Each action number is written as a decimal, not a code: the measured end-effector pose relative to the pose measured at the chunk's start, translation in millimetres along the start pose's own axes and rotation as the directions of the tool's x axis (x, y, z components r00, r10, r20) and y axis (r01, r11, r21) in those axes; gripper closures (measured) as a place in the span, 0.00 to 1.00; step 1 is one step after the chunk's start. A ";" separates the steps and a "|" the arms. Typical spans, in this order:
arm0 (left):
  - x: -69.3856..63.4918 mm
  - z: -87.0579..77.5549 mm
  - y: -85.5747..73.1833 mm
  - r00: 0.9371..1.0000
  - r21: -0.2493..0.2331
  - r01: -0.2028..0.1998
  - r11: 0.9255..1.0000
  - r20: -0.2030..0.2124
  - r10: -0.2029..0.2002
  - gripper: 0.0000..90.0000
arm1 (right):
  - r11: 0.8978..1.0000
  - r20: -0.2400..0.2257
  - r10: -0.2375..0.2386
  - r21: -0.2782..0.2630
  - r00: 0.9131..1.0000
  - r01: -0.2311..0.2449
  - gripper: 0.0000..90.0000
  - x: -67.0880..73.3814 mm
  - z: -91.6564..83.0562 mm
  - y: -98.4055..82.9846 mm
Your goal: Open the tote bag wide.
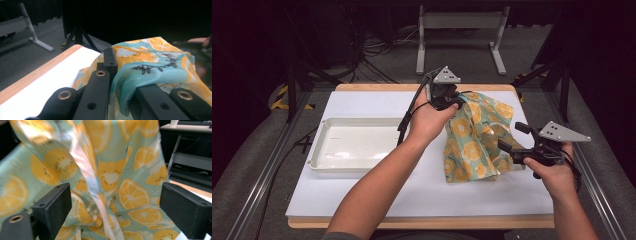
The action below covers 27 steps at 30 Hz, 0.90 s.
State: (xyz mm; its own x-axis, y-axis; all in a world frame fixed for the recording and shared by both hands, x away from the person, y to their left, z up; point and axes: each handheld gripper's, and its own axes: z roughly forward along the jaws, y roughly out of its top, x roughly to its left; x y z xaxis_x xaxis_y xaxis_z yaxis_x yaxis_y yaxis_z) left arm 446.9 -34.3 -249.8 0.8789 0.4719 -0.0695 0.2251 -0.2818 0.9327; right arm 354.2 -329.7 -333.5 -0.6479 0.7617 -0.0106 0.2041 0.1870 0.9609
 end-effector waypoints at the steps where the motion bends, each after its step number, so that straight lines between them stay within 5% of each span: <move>1: 0.3 -0.9 0.3 1.000 -0.005 -0.008 1.000 0.004 0.008 0.99 | 1.000 0.000 -0.010 0.009 1.000 0.010 0.15 -0.3 3.8 -1.5; 4: 0.3 -2.4 0.4 1.000 -0.011 -0.013 1.000 0.006 0.013 0.99 | 0.999 0.004 -0.021 0.026 1.000 0.021 0.20 -1.2 9.2 -3.3; 9: 3.8 -7.9 -0.3 1.000 -0.013 -0.021 1.000 -0.005 0.021 0.99 | 0.998 -0.059 -0.017 0.057 0.998 0.021 0.75 -5.9 9.4 -2.7; 14: 13.2 -15.1 -0.6 1.000 -0.020 -0.014 1.000 -0.027 0.014 0.99 | 0.999 -0.082 -0.002 0.054 0.997 0.006 0.95 -13.1 -2.7 2.7; 27: 29.5 -14.5 -6.0 0.997 0.005 -0.009 1.000 -0.072 0.009 0.96 | 1.000 -0.043 -0.016 0.005 0.999 0.016 0.99 -24.8 -35.9 34.8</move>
State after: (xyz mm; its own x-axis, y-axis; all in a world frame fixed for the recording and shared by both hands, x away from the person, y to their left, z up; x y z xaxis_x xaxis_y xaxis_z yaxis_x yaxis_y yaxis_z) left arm 465.4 -6.6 -252.2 0.8484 0.5282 -0.0353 0.2196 -0.2903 0.9314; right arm 351.0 -364.3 -289.9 -0.6819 0.7314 -0.0142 0.1972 0.2025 0.9592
